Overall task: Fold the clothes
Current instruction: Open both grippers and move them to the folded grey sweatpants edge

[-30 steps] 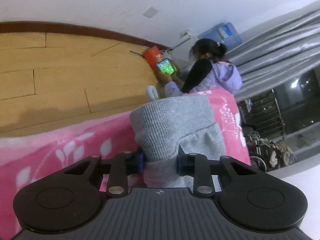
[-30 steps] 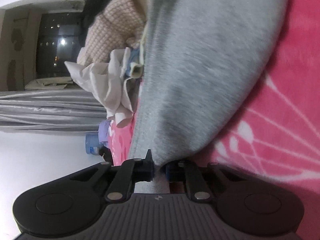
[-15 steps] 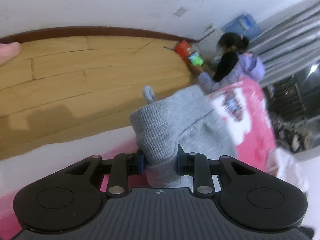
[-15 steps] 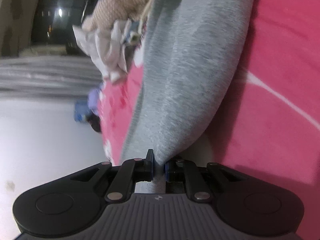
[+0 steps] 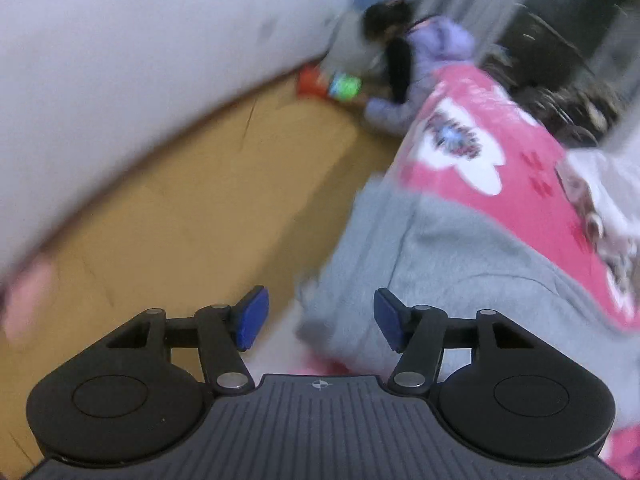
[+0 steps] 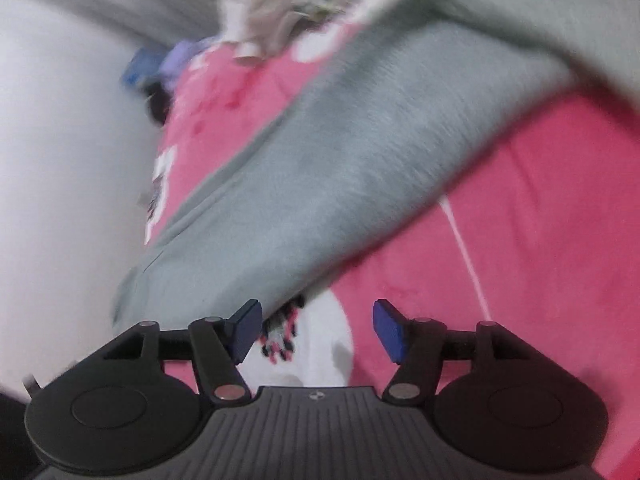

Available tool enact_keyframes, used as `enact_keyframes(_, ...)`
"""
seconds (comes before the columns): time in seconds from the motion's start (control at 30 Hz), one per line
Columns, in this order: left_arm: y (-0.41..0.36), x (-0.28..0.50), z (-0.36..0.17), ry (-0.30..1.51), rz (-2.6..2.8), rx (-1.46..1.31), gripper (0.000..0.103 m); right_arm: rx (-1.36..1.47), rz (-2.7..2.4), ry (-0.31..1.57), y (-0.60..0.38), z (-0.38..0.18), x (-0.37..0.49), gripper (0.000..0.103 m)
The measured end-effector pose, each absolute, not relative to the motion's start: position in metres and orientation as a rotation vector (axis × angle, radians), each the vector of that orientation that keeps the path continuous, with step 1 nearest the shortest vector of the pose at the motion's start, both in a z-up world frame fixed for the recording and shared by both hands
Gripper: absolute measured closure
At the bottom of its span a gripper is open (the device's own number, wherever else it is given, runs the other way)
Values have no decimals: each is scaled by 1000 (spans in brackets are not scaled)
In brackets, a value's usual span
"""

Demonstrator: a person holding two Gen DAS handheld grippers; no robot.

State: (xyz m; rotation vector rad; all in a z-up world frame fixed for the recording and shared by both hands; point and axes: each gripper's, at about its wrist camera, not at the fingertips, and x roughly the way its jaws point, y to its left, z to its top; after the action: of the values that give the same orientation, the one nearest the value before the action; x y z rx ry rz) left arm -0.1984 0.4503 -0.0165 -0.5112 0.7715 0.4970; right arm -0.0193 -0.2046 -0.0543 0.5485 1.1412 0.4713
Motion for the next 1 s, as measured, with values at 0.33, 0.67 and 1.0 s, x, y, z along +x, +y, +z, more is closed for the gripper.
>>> enact_keyframes(0.33,357,-58,-26,880,61,190,44,-20,782,871,-71,-6,41,42)
enact_keyframes(0.67,331,4,-70,1020,-139,406,44,-359,1023,743,32,-38,76,45)
enact_keyframes(1.0,344,3,-78,1059,-183,377,43,-514,1124,889,69,-89,95,60)
